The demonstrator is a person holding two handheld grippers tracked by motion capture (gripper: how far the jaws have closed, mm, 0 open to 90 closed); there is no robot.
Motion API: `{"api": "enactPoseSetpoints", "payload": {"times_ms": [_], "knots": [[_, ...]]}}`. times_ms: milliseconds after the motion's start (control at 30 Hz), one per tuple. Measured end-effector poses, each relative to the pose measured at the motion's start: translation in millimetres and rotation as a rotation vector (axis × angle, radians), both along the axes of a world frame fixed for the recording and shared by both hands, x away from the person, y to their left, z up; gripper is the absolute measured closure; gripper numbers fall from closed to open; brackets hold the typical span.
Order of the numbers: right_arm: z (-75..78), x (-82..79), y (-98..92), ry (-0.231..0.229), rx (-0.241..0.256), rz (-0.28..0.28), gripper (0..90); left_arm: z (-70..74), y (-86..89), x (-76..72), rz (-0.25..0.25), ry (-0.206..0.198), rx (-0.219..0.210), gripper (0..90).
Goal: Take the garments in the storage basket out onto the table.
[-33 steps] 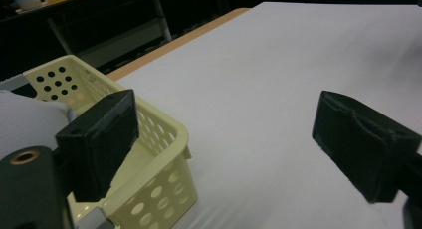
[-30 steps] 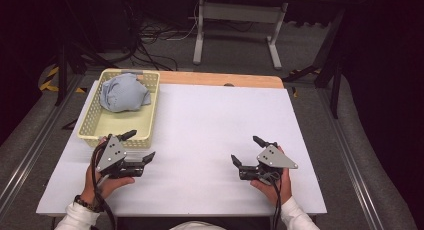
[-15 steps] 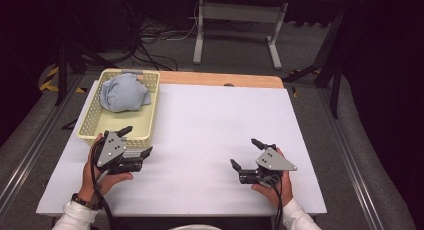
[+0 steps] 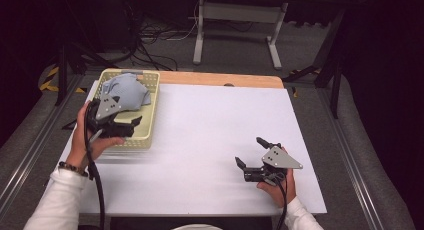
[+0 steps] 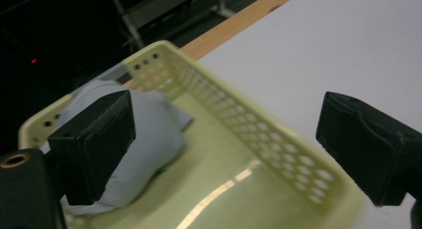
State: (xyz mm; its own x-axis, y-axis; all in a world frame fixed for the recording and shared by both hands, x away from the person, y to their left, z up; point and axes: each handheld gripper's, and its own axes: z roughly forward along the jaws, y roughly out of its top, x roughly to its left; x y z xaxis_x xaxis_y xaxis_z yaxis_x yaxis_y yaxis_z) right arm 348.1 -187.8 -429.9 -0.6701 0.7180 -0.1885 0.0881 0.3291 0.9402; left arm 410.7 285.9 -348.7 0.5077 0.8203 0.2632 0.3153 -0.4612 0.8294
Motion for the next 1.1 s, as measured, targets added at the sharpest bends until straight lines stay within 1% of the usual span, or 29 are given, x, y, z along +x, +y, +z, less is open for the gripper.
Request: {"api": "enactPoseSetpoints", "payload": {"times_ms": [33,67,100,133,167,200,233,267,300,333,367,433,467,500,567,600,633,700,733,767,800,833,867,900,967,1000,1033,1067,1100], "knots": [[-0.6,0.2,0.5,0.002,-0.004,-0.001,6.8,0.2,4.9,13.6,0.012,0.037,0.002,8.4],[-1.4,0.5,1.5,0.003,-0.011,-0.002,6.8,0.0,7.7,21.4,0.028,0.056,0.007,8.4],[-2.0,0.6,2.1,0.003,-0.014,0.001,6.6,-1.2,11.8,33.4,0.057,0.08,0.022,8.4],[-3.1,0.8,2.9,0.002,-0.019,0.008,6.1,-2.6,14.4,42.7,0.072,0.103,0.043,8.4],[-4.1,1.0,3.5,0.003,-0.028,0.011,6.0,-3.3,17.6,51.0,0.084,0.132,0.043,8.6],[-5.4,1.4,4.2,0.005,-0.041,0.013,5.9,-4.5,20.5,59.0,0.085,0.156,0.021,8.6],[-7.9,2.2,4.8,0.006,-0.053,0.012,5.8,-5.3,23.4,66.7,0.089,0.174,0.015,8.8],[-7.9,2.2,4.8,0.006,-0.053,0.012,5.8,-6.4,24.6,71.5,0.106,0.183,0.014,8.8],[-8.5,2.7,4.8,0.009,-0.056,0.012,5.8,-9.1,26.6,79.8,0.134,0.182,0.033,8.7],[-9.3,3.4,4.9,0.012,-0.06,0.012,5.8,-11.9,28.6,86.8,0.142,0.204,0.03,8.7],[-9.9,3.7,4.9,0.013,-0.061,0.011,5.8,-15.0,30.0,93.2,0.15,0.237,0.023,8.6],[-10.6,3.6,5.0,0.009,-0.073,0.005,5.8,-22.0,29.7,103.9,0.168,0.255,0.046,8.3],[-10.6,3.6,5.0,0.009,-0.073,0.005,5.8,-24.4,29.9,107.4,0.175,0.27,0.043,8.3],[-10.8,3.6,5.0,0.011,-0.073,0.007,5.8,-28.7,30.7,113.8,0.198,0.288,0.049,8.3],[-11.6,3.5,5.9,0.015,-0.08,0.006,5.8,-35.5,32.1,123.9,0.255,0.323,0.108,8.3],[-12.1,3.5,6.4,0.014,-0.085,0.01,5.8,-40.0,32.0,127.3,0.287,0.331,0.119,8.3],[-12.6,3.2,6.9,0.015,-0.092,0.013,5.8,-43.8,33.2,130.7,0.29,0.341,0.125,5.8],[-14.8,3.2,8.7,0.015,-0.11,0.02,5.9,-50.3,35.0,135.5,0.289,0.369,0.101,4.3],[-14.8,3.2,8.7,0.015,-0.11,0.02,5.9,-52.0,36.1,137.2,0.284,0.374,0.09,4.3],[-15.9,3.7,9.8,0.017,-0.118,0.025,5.9,-55.2,39.1,140.4,0.261,0.386,0.053,4.2],[-15.9,3.7,9.8,0.017,-0.118,0.025,5.9,-55.2,39.1,140.4,0.261,0.386,0.053,4.2],[-16.3,3.7,10.2,0.02,-0.121,0.026,5.9,-57.6,39.3,142.1,0.263,0.41,0.032,4.2],[-16.8,3.9,10.5,0.02,-0.123,0.029,5.9,-58.7,39.1,143.2,0.257,0.432,0.028,3.9],[-17.1,4.0,10.6,0.021,-0.125,0.03,5.9,-61.2,37.6,144.8,0.245,0.465,0.037,3.8],[-17.9,4.5,11.0,0.029,-0.13,0.034,6.0,-64.5,33.3,146.6,0.23,0.493,0.079,3.2],[-18.4,4.7,11.3,0.031,-0.133,0.034,6.1,-64.0,31.6,146.8,0.23,0.482,0.092,3.2],[-18.7,4.8,11.7,0.03,-0.136,0.035,6.4,-63.5,30.9,146.5,0.232,0.473,0.083,5.2],[-18.9,4.7,12.1,0.03,-0.139,0.035,6.5,-63.6,30.3,146.9,0.228,0.475,0.089,8.7],[-19.1,4.4,12.5,0.03,-0.142,0.037,6.5,-64.1,28.6,146.8,0.232,0.478,0.094,9.3]]}}
